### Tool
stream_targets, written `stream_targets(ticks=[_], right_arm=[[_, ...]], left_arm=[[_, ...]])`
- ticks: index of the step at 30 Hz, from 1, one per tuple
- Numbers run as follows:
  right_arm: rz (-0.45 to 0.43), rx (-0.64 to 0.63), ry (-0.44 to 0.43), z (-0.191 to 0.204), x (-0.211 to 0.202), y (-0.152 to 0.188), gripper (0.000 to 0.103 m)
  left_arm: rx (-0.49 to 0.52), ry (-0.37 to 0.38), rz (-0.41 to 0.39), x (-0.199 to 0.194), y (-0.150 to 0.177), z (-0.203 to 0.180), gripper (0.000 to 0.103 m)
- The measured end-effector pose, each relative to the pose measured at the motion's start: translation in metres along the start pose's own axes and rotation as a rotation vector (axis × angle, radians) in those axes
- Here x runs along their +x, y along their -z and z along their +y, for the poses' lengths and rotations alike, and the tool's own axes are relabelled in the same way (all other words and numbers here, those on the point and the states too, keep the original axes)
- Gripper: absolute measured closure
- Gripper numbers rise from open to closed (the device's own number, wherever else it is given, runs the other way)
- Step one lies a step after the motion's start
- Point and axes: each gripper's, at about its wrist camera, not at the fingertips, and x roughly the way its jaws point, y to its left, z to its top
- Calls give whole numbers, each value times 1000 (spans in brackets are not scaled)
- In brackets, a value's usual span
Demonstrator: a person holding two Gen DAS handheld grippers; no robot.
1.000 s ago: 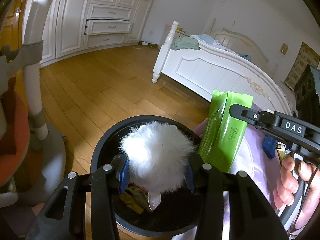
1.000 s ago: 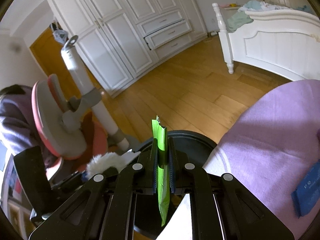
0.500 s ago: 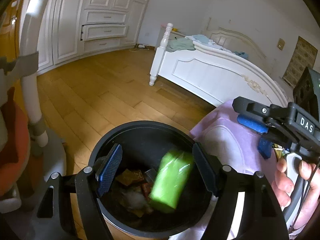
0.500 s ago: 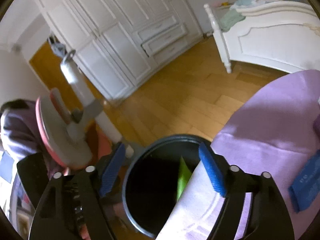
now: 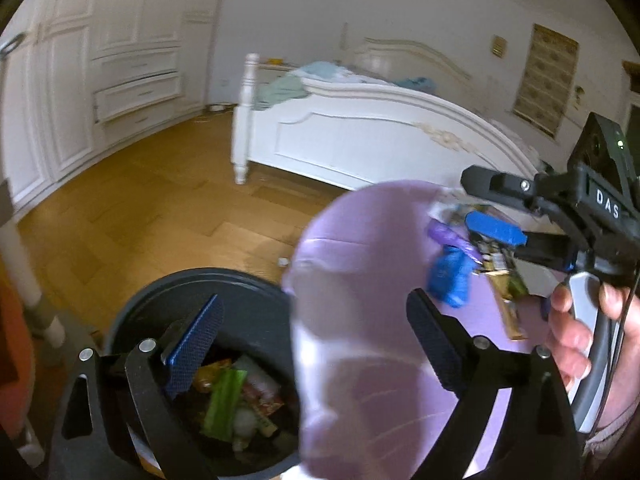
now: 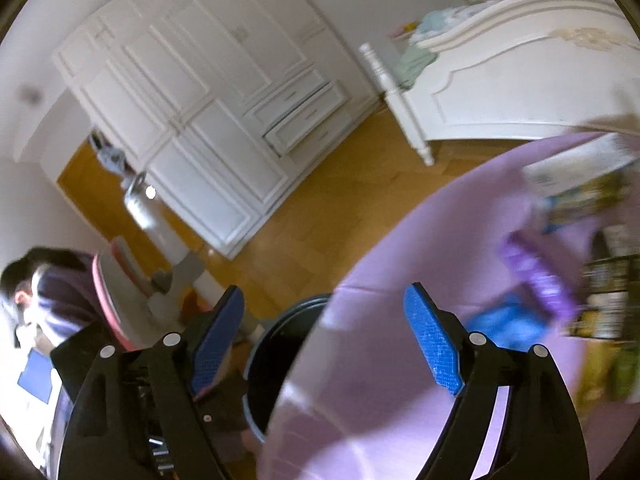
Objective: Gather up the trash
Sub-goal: 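Grasp the blue packet with the left tool while the right tool grasps the white plastic bag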
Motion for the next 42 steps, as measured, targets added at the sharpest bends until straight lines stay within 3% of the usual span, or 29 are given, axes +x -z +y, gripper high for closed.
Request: stream_targets(ticks=[9,14,22,24,27,29,32,34,39,42], right_arm=[[-84,-31,194,-83,-90,-7,12],[16,-189,332,-111,-106,2,11],[234,-453,449,-122,-78,27,12],[243,-479,454,-124,-74,29,12],[249,-460,432,-131,-69,27,12],[260,-434,411,-136,-68,25,13],[273,-400,380,-141,-71,24,20],[275,-386,381,-141,-74,22,39],[252,-357,364,-140,-86,20,64],[220,-325,356,-140,-97,18,74]], left_arm=[[144,79,54,38,-14,-69,10],[195,116,107,63,-18,-102,10],[265,120,193,102,-16,-130,11],[262,130,214,108,-17,-132,31],[261,115,259,120,-18,-133,47],[251,119,284,126,-18,-132,51],[244,121,285,126,-18,-131,57],[239,128,281,126,-18,-131,60],[222,147,253,119,-17,-130,63],[216,160,230,111,-15,-128,64]])
